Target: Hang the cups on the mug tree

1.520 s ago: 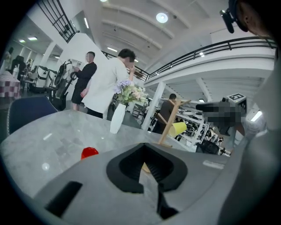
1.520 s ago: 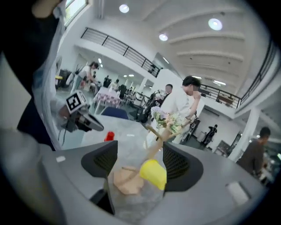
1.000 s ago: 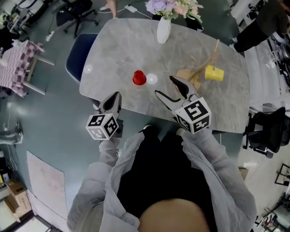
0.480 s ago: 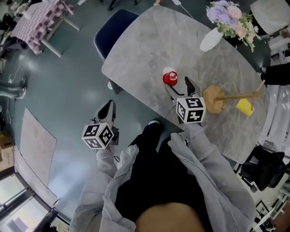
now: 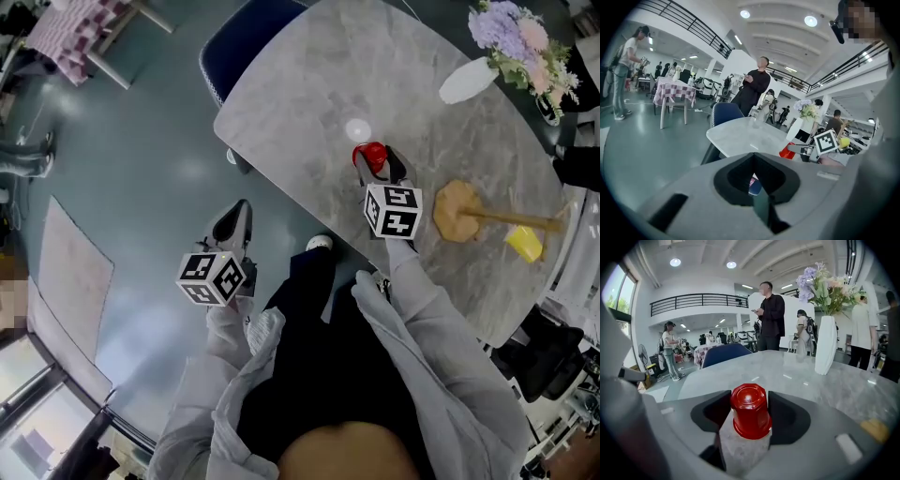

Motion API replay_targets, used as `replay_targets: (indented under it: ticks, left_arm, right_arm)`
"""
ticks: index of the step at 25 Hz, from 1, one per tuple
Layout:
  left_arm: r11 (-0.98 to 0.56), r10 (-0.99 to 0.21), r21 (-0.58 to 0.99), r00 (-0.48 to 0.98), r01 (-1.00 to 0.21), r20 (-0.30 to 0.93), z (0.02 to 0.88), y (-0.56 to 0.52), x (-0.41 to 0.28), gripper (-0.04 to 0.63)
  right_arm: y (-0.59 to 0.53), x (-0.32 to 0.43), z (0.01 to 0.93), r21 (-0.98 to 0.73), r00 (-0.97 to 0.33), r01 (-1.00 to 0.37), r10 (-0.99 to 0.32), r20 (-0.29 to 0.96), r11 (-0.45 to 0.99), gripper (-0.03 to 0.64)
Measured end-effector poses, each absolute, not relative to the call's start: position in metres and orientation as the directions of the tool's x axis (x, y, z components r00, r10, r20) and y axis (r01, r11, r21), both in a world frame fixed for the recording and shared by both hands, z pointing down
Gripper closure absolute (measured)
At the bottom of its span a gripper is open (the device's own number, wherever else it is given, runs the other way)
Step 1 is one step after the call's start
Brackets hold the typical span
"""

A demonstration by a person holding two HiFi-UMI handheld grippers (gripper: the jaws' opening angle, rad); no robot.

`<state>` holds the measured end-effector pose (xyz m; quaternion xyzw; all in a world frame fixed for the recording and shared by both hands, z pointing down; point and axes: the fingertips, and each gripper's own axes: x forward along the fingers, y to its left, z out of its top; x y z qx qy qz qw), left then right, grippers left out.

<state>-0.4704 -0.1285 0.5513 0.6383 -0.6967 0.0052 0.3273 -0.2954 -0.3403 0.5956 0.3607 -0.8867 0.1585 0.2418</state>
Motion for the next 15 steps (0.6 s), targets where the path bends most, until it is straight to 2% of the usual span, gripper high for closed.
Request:
replay_targets:
  ticks: [5, 15]
  left_arm:
    - [0.13, -0.888, 0.404, 0.075, -0.905, 0.453, 0.543, -0.141, -0.478, 0.598]
    - [-0.032, -0.892, 0.391, 0.203, -0.92, 0.404, 0.519, -0.174, -0.445, 0.598]
  right_arm:
    - [-0.335, -0.302, 0.579, -0.107, -0.637, -0.712, -0.574, 0.514, 0.694, 0.362]
    - [-0.324, -0.255, 0.49, -0.084, -0.639, -0.744, -0.67, 0.377, 0.662, 0.362]
